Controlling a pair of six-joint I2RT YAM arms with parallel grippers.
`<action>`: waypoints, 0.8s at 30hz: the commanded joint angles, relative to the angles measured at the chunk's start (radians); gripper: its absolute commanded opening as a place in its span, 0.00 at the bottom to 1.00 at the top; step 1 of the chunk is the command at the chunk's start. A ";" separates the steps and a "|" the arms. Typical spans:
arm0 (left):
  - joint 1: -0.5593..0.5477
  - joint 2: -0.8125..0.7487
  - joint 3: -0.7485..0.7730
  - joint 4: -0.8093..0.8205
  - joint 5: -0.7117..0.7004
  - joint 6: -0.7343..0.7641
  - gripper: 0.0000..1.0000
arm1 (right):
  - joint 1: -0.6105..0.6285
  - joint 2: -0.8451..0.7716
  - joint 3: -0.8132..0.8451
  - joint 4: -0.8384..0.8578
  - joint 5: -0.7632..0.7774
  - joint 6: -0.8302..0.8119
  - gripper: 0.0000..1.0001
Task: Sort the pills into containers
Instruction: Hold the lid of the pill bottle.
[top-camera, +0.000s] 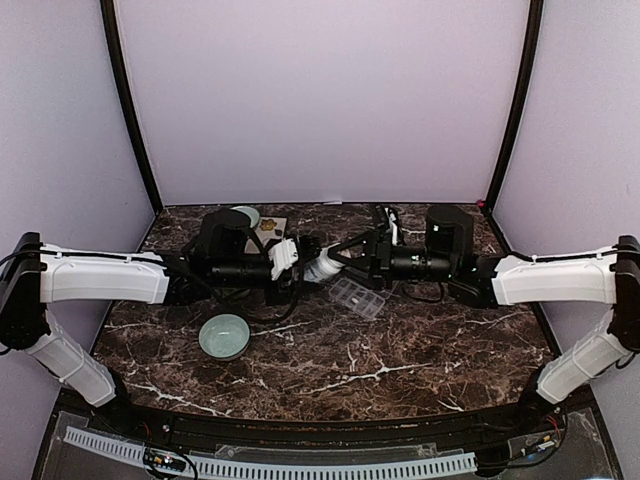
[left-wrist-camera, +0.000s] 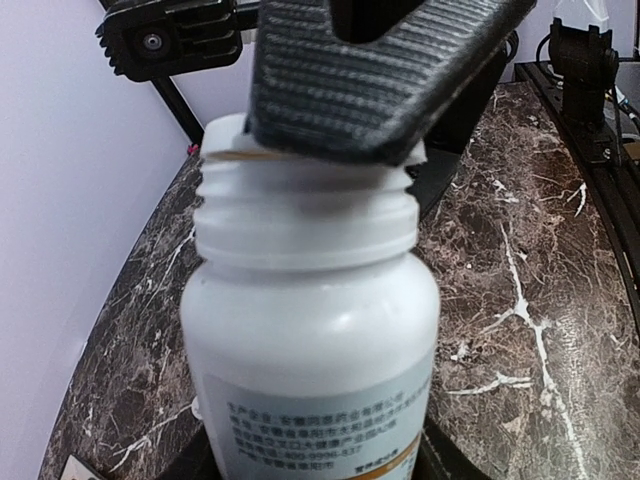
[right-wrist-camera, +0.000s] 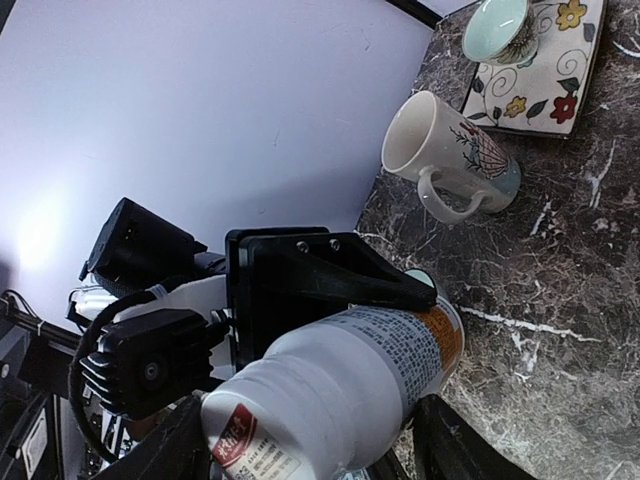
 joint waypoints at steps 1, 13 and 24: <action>-0.005 -0.030 0.021 0.049 0.006 -0.015 0.16 | 0.023 -0.067 0.080 -0.244 0.066 -0.206 0.70; -0.005 -0.022 0.029 0.033 0.001 -0.032 0.16 | 0.060 -0.092 0.209 -0.598 0.300 -0.453 0.71; -0.006 0.021 0.107 -0.041 -0.061 -0.099 0.16 | 0.180 -0.065 0.411 -0.857 0.619 -0.653 0.71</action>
